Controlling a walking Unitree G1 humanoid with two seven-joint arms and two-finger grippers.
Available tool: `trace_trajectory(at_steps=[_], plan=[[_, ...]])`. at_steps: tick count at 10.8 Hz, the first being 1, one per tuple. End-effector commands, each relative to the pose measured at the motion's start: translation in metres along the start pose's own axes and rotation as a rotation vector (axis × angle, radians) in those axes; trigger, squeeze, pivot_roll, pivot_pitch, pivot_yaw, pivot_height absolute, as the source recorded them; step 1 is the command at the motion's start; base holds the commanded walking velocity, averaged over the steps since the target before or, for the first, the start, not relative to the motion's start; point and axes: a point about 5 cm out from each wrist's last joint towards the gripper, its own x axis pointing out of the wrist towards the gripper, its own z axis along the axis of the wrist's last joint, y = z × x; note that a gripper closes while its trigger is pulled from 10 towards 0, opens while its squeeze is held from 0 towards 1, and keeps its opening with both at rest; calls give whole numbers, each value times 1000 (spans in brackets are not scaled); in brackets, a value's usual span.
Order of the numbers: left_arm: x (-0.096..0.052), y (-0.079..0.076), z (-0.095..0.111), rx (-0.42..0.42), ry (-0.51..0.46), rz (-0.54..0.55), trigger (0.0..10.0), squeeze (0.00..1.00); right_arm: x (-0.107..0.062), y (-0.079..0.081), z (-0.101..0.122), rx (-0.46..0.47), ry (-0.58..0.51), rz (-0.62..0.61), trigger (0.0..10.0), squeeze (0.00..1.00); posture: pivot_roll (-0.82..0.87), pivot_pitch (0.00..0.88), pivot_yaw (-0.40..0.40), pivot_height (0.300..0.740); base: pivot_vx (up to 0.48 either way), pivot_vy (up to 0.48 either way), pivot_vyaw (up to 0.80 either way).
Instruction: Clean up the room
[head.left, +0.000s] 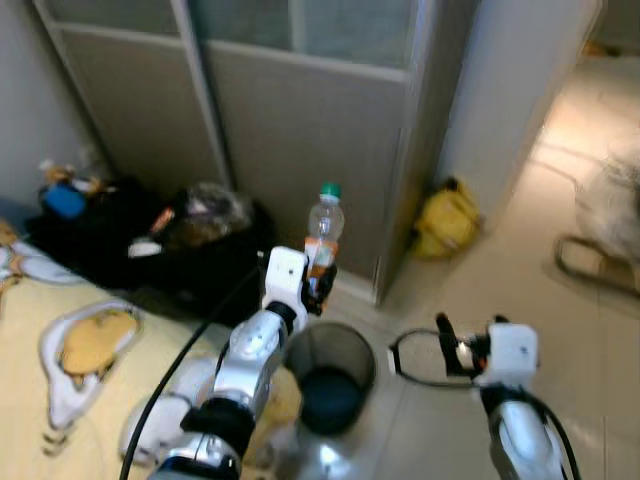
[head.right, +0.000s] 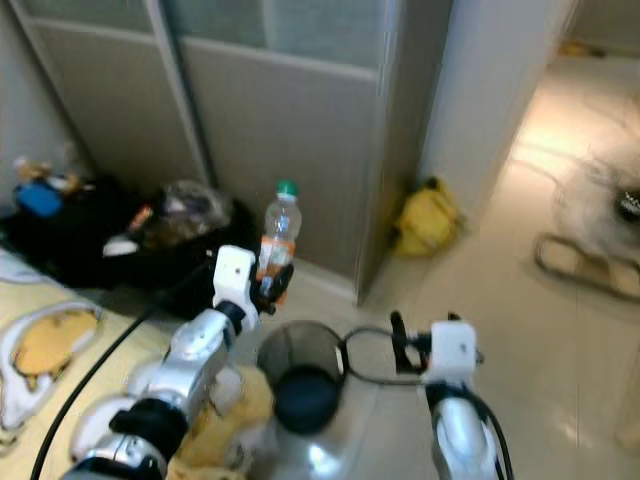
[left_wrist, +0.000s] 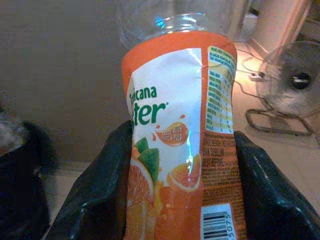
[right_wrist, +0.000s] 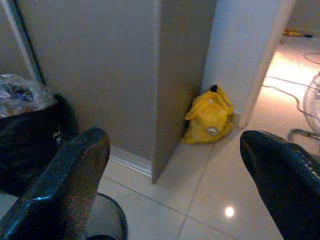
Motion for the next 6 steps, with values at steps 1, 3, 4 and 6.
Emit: trace_trajectory(at_steps=[1, 3, 4, 6], plan=[[2, 6, -6, 40, 58, 7, 10000, 0, -13, 5, -8, 20, 49, 30, 10000, 0, -88, 0, 37, 732, 469, 0, 0], [6, 8, -22, 98, 208, 35, 10000, 0, -48, -2, -26, 4, 145, 16, 10000, 0, -126, 0, 26, 732, 234, 0, 0], [11, 2, -24, 142, 250, 42, 10000, 0, -71, -3, -24, -11, 166, 14, 10000, 0, -190, 66, 21, 732, 0, 0, 0], [19, -16, -25, 248, 281, 44, 10000, 0, -115, 6, -7, -21, 179, 16, 10000, 0, -281, 188, 36, 732, 0, 0, 0]])
